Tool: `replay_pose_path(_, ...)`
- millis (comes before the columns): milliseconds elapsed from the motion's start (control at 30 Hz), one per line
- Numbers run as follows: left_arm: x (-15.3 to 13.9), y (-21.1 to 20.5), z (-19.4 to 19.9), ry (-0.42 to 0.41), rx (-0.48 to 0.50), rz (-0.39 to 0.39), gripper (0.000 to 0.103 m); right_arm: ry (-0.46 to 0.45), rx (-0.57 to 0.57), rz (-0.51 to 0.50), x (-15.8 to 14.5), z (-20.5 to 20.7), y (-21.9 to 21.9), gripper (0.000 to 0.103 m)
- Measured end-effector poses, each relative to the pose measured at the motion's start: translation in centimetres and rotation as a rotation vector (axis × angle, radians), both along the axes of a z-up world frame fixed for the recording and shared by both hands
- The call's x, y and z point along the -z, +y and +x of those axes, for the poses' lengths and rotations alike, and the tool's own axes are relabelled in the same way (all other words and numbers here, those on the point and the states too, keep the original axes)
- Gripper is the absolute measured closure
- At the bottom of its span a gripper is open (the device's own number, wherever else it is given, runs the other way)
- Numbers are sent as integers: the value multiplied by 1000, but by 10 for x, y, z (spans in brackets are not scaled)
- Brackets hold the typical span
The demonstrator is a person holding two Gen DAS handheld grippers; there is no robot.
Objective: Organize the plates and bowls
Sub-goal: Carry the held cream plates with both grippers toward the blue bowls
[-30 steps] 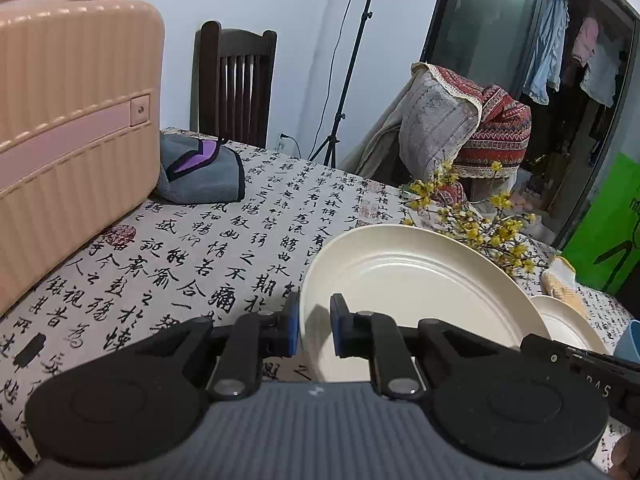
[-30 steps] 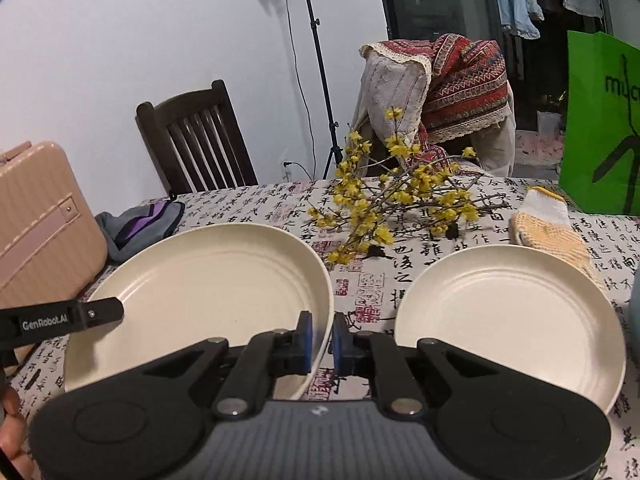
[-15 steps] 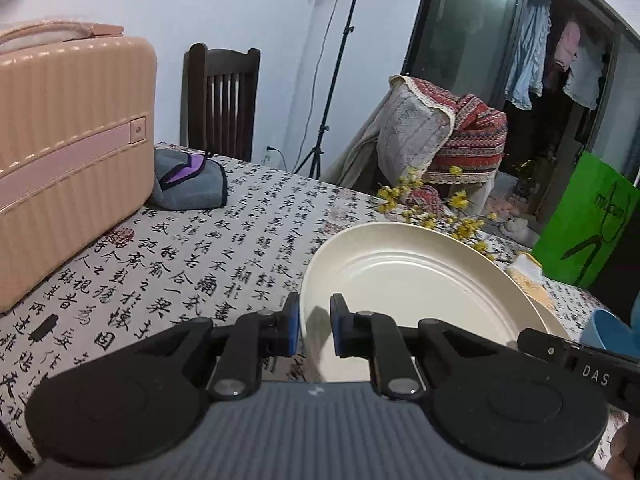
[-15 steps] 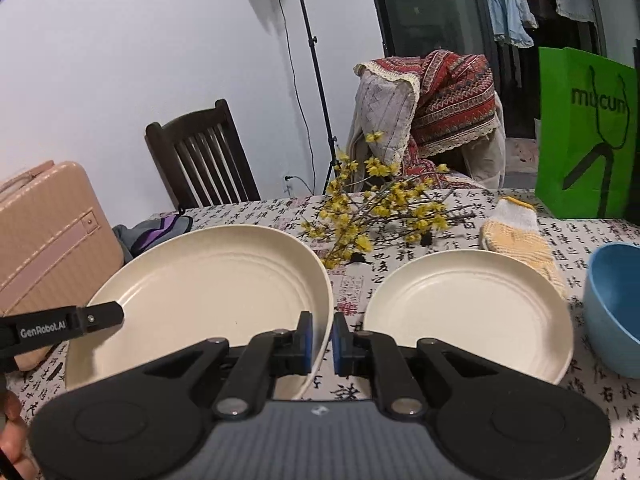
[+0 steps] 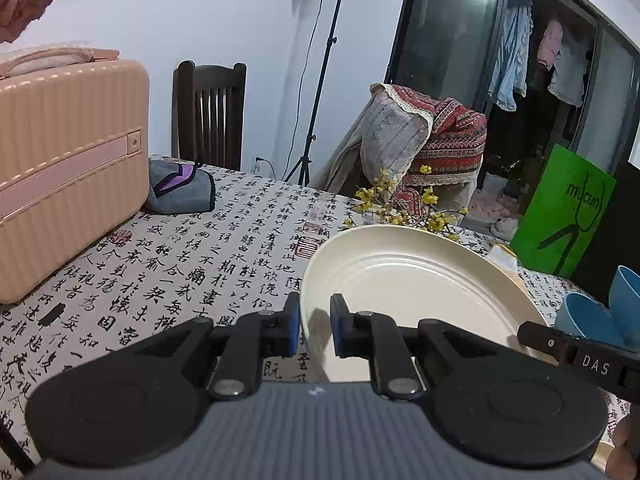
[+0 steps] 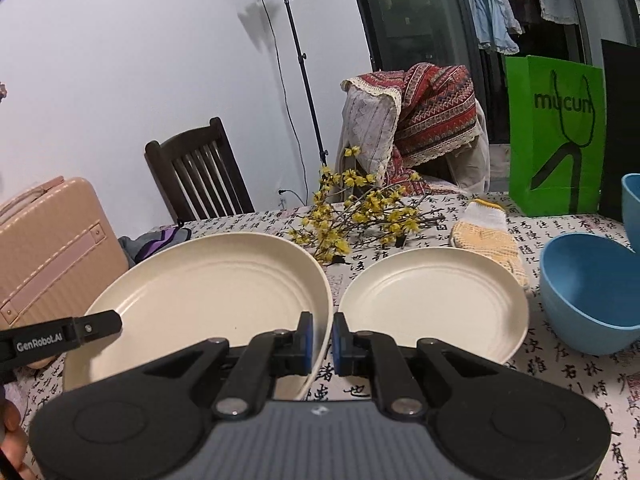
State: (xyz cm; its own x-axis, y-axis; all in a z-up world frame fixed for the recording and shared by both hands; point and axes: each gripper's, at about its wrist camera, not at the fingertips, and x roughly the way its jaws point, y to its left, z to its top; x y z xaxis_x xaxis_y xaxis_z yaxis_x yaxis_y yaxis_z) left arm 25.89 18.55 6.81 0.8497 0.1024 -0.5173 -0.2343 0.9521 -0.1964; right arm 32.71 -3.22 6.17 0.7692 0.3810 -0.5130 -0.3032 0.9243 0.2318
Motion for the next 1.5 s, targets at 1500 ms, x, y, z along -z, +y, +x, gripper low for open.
replay_pose_path(1500,-5,-64,-86,-87,61,-4,88,-123,87,45,-8,-109,-76,93)
